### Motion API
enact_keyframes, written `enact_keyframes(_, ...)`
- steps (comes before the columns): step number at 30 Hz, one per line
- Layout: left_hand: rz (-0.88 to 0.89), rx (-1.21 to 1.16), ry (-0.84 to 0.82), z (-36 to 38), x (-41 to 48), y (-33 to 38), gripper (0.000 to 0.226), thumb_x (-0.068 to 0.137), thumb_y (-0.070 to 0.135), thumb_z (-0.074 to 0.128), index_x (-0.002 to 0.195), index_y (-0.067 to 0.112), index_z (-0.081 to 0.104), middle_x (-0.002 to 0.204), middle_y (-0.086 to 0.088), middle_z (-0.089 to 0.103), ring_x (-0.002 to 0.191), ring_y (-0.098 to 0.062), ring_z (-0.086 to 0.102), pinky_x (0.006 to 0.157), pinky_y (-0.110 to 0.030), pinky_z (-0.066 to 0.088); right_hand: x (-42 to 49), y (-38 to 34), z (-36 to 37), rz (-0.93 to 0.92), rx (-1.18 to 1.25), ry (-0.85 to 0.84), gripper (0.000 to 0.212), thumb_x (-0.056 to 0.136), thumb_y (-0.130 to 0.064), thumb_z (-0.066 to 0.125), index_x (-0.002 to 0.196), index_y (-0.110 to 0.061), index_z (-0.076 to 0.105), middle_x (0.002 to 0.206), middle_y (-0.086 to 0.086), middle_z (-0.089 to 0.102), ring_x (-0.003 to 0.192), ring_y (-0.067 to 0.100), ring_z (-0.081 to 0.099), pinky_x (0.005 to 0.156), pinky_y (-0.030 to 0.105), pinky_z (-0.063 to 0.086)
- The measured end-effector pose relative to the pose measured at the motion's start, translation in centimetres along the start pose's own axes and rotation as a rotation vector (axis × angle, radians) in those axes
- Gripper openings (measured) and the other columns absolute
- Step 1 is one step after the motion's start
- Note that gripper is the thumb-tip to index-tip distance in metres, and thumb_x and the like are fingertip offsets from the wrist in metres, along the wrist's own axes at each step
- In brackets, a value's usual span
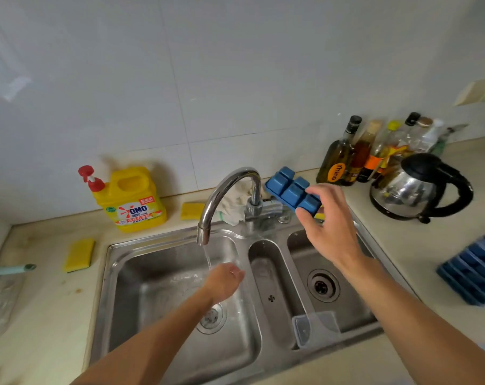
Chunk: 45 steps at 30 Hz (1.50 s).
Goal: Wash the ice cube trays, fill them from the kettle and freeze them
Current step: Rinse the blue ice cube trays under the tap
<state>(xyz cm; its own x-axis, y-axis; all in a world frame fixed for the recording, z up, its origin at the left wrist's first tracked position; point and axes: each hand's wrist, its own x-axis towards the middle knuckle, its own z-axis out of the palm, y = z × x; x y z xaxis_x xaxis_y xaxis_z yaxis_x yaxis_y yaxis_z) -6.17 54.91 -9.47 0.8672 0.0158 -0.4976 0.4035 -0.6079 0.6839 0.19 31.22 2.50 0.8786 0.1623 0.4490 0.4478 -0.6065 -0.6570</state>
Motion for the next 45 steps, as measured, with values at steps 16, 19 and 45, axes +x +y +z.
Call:
enact_keyframes(16,-0.093,0.099,0.192,11.3,1.7,10.6,0.025,0.103,0.026,0.054,0.102,0.009,0.073,0.101,-0.015,0.075,0.1,-0.033,0.07,0.088,-0.036,0.054,-10.2,19.8,-6.9,0.264,-0.383,-0.544,0.028,0.095,-0.028,0.064,0.12,-0.018,0.058,0.133,0.005,0.042,0.119,0.025,0.054,0.095,0.034,0.05)
enact_keyframes(19,-0.106,0.083,0.229,13.7,1.4,11.4,0.021,0.102,0.027,0.056,0.093,0.016,0.072,0.092,-0.012,0.075,0.092,-0.032,0.071,0.087,-0.038,0.056,-12.7,22.1,-7.5,0.285,-0.346,-0.569,0.026,0.095,-0.03,0.064,0.118,-0.022,0.056,0.132,0.001,0.041,0.119,0.022,0.053,0.093,0.031,0.049)
enact_keyframes(45,0.046,0.171,0.159,18.6,6.0,15.4,0.02,0.1,0.018,0.06,0.119,0.018,0.067,0.109,0.006,0.071,0.095,-0.008,0.064,0.085,-0.021,0.047,-11.2,24.2,-9.7,0.055,-0.288,-0.406,0.026,0.096,-0.033,0.061,0.119,-0.022,0.053,0.137,0.003,0.042,0.121,0.02,0.048,0.089,0.029,0.057)
